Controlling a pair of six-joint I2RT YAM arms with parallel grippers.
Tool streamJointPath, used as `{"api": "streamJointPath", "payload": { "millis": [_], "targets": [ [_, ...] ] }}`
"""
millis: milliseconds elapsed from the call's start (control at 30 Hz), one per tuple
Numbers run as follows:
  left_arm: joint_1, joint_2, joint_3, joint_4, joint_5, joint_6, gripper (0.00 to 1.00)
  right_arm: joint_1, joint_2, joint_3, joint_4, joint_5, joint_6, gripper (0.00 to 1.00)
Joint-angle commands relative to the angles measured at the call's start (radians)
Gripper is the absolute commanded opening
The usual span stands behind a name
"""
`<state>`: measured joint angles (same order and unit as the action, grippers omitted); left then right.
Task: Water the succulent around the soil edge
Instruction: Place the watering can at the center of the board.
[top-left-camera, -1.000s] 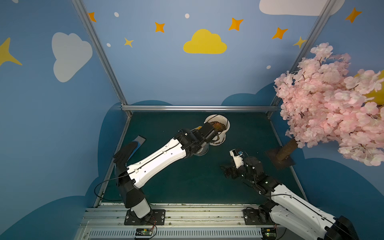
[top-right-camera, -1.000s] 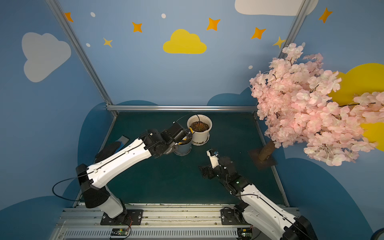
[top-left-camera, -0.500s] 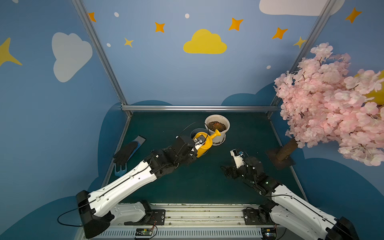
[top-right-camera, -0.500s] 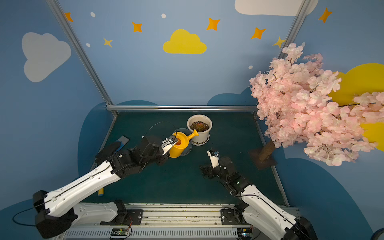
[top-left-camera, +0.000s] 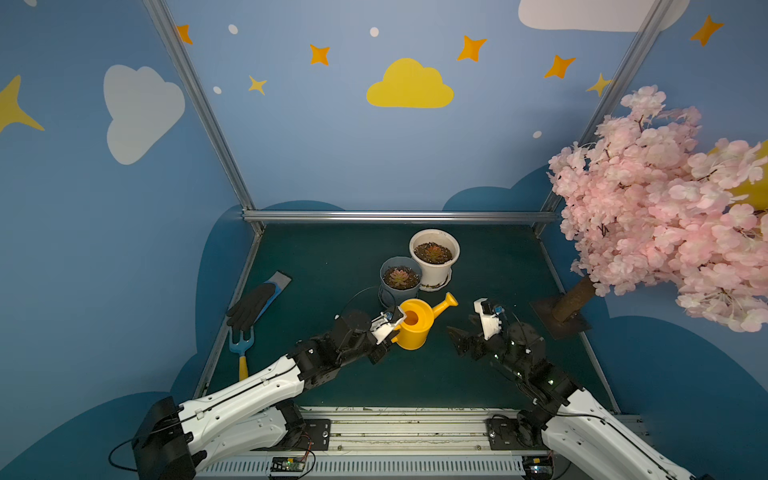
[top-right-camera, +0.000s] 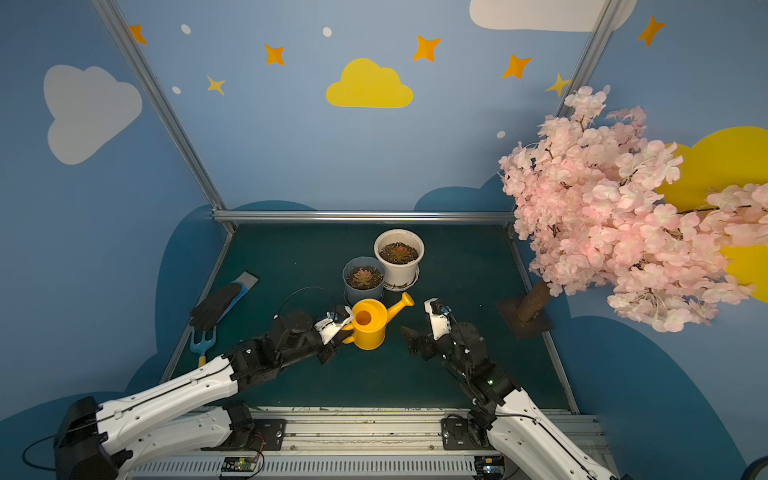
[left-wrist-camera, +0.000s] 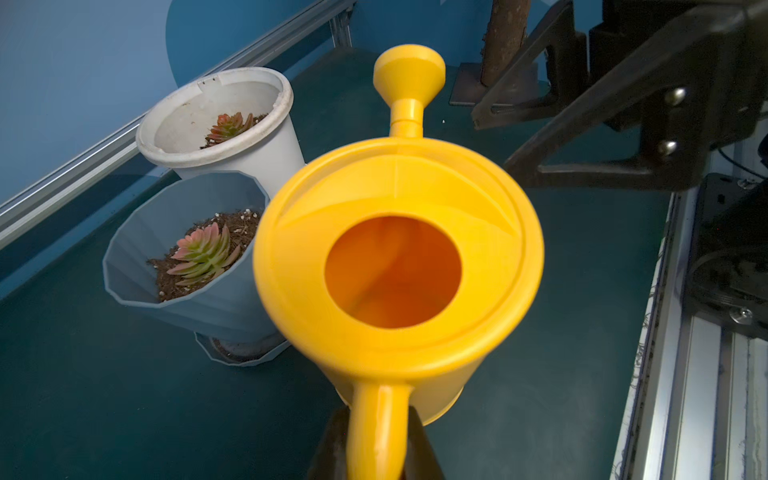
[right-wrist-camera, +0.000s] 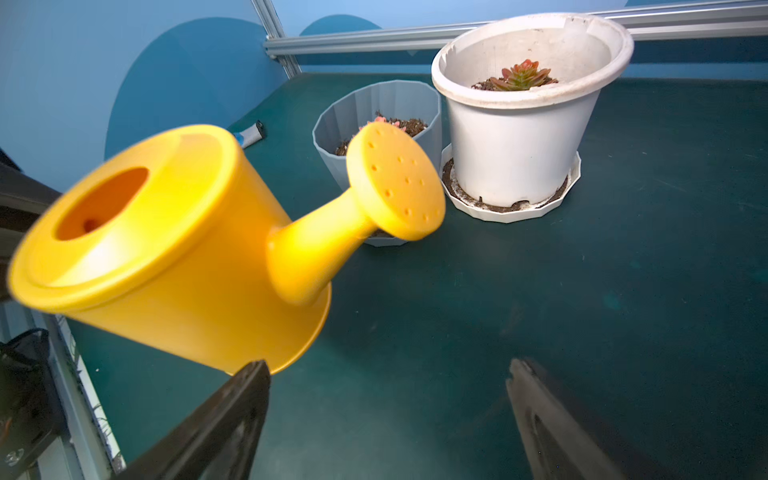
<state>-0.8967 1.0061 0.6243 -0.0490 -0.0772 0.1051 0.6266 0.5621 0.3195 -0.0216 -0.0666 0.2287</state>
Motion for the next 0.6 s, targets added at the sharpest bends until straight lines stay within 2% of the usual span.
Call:
{"api": "streamJointPath", "payload": {
  "millis": [0,133,233,567],
  "targets": [
    [0.004,0.046,-0.026,0.225,0.017,-0.074,0.03,0.005,-0.087,-0.062,-0.019,0.025,0.04,0.95],
    [0.006,0.102,-0.109,0.377,0.031,-0.136,0.03,0.004,-0.179,-0.123,0.002,0.07,0.04,0.95],
    [0.006,0.161,-0.139,0.449,0.041,-0.138,0.03,0.004,-0.201,-0.128,-0.01,0.073,0.026,0.95],
    [0.008,0.337,-0.116,0.47,0.05,-0.042,0.03,0.005,-0.052,-0.116,0.054,-0.028,-0.02,0.95]
  ]
}}
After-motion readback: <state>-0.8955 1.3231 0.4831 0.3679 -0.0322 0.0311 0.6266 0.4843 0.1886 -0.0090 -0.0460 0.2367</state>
